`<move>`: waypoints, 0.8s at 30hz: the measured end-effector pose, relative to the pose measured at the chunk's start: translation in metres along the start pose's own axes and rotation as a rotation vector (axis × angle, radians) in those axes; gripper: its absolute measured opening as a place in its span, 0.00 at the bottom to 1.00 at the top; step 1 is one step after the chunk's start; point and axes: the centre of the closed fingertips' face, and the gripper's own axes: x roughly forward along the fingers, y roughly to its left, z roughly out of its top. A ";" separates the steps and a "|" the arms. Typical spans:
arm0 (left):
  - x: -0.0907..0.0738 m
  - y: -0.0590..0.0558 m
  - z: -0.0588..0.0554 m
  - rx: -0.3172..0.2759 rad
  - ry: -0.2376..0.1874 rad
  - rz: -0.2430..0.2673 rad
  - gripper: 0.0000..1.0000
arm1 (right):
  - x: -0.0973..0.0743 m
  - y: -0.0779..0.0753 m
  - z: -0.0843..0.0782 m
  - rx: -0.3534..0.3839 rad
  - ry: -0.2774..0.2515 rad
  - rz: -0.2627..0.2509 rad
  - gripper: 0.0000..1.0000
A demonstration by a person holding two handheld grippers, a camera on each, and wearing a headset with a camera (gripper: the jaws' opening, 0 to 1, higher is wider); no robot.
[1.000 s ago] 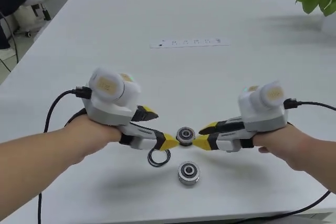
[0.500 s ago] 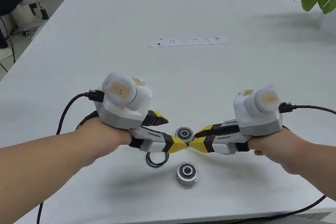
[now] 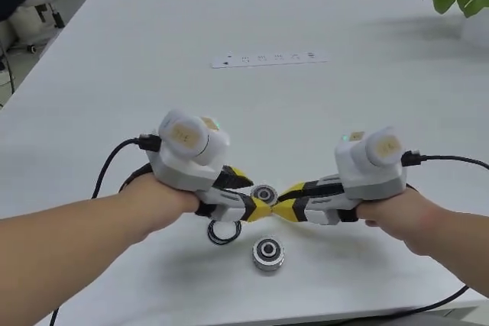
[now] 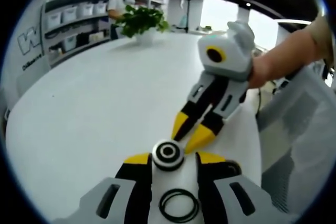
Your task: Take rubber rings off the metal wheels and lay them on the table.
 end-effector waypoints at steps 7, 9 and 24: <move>0.006 0.001 0.001 0.010 0.004 0.005 0.25 | 0.000 0.000 0.000 0.002 -0.003 -0.003 0.11; 0.008 0.001 0.000 0.016 0.011 0.005 0.23 | 0.000 0.000 0.000 0.003 -0.004 -0.004 0.11; 0.010 0.006 -0.001 0.060 0.017 0.039 0.14 | 0.000 0.000 0.000 0.003 -0.011 -0.010 0.10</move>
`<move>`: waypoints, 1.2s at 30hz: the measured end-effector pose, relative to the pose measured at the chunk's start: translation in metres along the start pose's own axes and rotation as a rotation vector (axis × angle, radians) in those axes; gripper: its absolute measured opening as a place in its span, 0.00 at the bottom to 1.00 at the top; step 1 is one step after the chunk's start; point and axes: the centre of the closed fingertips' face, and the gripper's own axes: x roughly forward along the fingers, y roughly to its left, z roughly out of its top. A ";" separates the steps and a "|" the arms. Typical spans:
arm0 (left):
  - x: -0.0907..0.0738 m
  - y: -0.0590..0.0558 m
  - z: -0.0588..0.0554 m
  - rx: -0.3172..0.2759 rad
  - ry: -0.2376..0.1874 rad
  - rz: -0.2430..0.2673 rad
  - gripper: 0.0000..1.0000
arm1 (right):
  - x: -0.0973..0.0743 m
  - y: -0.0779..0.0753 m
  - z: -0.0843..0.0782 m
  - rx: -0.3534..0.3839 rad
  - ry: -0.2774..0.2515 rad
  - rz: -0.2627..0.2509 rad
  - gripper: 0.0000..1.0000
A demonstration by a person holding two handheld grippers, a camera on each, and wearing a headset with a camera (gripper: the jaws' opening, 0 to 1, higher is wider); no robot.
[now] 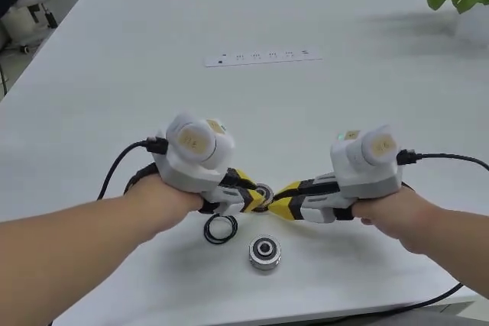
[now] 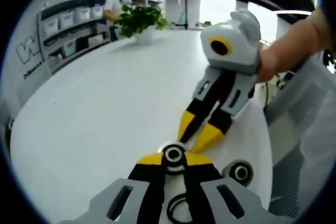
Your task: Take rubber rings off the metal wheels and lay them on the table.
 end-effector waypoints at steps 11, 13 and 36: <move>0.000 0.001 0.000 0.009 0.003 0.024 0.13 | -0.002 -0.004 -0.002 0.092 0.000 -0.030 0.00; 0.000 0.001 0.000 0.012 0.005 0.033 0.13 | -0.002 -0.005 -0.002 0.166 -0.012 -0.036 0.00; 0.000 -0.001 0.000 0.023 0.020 0.056 0.12 | -0.012 0.001 0.017 0.344 -0.132 -0.025 0.00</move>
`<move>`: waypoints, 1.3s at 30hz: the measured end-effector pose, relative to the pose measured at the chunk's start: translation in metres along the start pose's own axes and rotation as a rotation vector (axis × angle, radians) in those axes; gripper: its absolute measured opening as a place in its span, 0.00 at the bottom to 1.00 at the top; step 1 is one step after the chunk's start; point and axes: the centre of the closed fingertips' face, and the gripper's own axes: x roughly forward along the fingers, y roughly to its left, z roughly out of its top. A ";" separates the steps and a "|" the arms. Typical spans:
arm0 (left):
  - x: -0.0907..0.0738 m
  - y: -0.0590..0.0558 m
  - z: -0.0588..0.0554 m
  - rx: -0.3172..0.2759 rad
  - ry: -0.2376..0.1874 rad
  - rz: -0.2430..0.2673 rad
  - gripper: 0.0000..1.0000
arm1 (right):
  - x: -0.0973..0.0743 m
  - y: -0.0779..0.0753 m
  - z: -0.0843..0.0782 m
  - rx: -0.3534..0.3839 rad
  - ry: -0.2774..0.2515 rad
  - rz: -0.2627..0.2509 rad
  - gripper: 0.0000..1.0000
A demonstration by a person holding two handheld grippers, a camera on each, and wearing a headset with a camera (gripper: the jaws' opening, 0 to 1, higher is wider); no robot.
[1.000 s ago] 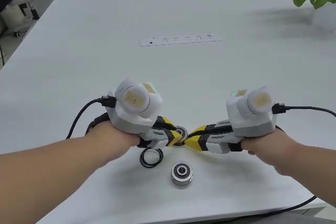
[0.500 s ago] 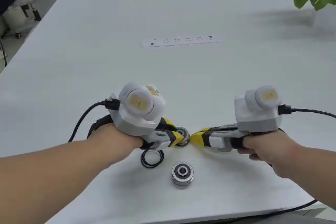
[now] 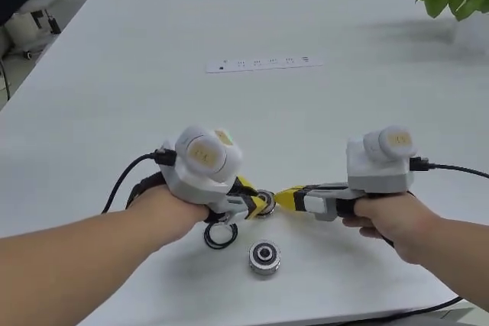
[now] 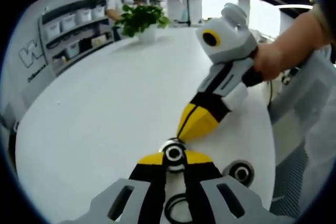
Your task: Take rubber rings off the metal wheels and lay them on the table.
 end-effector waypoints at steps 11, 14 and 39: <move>0.000 -0.001 0.000 -0.005 -0.003 0.001 0.12 | 0.005 0.014 0.002 -0.011 0.002 0.049 0.00; 0.000 -0.001 0.000 -0.004 -0.006 0.003 0.12 | 0.006 0.029 0.010 0.009 -0.035 0.114 0.00; -0.014 -0.006 0.009 -0.009 -0.040 -0.031 0.19 | -0.001 0.009 0.005 0.010 -0.009 0.048 0.00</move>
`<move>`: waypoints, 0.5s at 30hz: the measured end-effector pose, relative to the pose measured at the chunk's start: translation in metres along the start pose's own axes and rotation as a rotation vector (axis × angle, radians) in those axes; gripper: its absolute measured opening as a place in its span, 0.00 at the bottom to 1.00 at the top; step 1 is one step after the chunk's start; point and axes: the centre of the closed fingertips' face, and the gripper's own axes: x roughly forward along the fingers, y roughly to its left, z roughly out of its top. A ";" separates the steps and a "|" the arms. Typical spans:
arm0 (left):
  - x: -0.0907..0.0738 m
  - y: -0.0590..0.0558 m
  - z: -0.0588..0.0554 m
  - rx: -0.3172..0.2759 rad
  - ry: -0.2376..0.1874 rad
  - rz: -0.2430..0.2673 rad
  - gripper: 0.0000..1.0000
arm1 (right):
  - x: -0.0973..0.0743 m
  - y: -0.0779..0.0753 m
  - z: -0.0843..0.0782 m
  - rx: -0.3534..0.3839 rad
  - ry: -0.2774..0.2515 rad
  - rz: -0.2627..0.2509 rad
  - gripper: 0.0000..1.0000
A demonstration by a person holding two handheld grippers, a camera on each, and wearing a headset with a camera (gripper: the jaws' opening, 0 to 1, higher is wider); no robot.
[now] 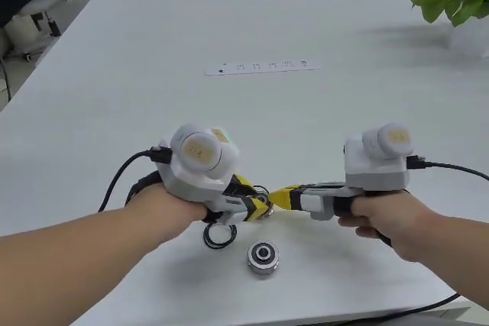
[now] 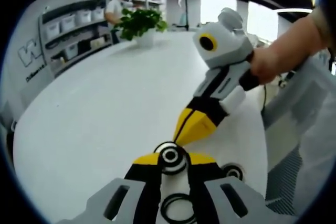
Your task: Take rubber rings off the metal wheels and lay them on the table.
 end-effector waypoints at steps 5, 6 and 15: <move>-0.013 0.001 0.004 0.010 -0.022 -0.001 0.22 | -0.002 -0.001 0.005 0.004 -0.014 -0.001 0.00; -0.015 0.001 0.004 0.012 -0.023 -0.002 0.22 | -0.003 0.000 0.005 0.004 -0.016 0.000 0.00; -0.041 -0.001 0.007 0.025 -0.055 -0.008 0.31 | -0.005 0.008 0.011 -0.001 -0.023 0.013 0.00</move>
